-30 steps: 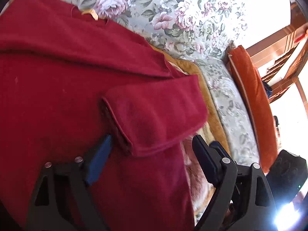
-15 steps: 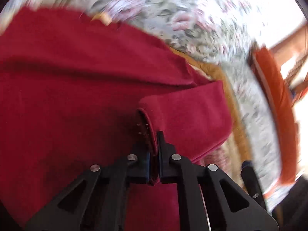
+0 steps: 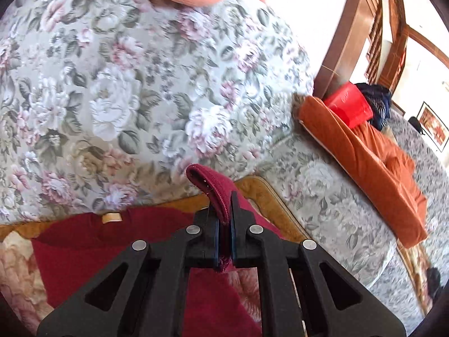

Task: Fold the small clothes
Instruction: 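Fold the sweater side over the body with the left tool, pressing it flat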

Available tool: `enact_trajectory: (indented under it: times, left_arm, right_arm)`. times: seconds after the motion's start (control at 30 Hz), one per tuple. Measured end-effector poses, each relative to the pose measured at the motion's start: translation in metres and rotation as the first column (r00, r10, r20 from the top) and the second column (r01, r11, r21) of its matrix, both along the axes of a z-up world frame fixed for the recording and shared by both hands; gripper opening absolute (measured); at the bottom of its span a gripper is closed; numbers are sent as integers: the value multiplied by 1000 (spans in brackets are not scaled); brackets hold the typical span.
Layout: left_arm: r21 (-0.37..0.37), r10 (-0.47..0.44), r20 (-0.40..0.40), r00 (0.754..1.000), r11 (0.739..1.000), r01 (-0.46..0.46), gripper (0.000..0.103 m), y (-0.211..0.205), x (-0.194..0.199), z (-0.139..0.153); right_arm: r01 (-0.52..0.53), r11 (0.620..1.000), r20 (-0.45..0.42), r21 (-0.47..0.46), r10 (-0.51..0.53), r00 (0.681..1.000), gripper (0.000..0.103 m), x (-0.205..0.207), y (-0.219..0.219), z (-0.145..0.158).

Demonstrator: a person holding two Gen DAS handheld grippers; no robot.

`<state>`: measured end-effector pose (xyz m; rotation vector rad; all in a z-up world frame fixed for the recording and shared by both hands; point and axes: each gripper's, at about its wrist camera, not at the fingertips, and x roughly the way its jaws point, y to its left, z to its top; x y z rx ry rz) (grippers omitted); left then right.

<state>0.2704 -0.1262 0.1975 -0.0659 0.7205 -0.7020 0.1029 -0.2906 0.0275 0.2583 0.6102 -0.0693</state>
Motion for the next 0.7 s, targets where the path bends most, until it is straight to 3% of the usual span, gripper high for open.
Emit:
enact_trajectory:
  times: [0.1, 0.27, 0.47, 0.7]
  left_arm:
    - [38, 47, 0, 999, 998, -47, 4, 25, 8, -4]
    - [94, 166, -35, 985, 982, -162, 4, 84, 23, -36]
    - [76, 293, -106, 950, 955, -286, 4, 159, 40, -65]
    - [98, 342, -159, 926, 939, -329, 4, 195, 37, -104]
  right_arm:
    - [-5, 1000, -6, -1, 5, 1000, 38, 1, 1, -1]
    - [-9, 1000, -12, -5, 9, 1000, 38, 2, 2, -1]
    - [-21, 999, -27, -30, 20, 999, 38, 5, 8, -2]
    - [-34, 998, -43, -57, 32, 999, 38, 9, 14, -2]
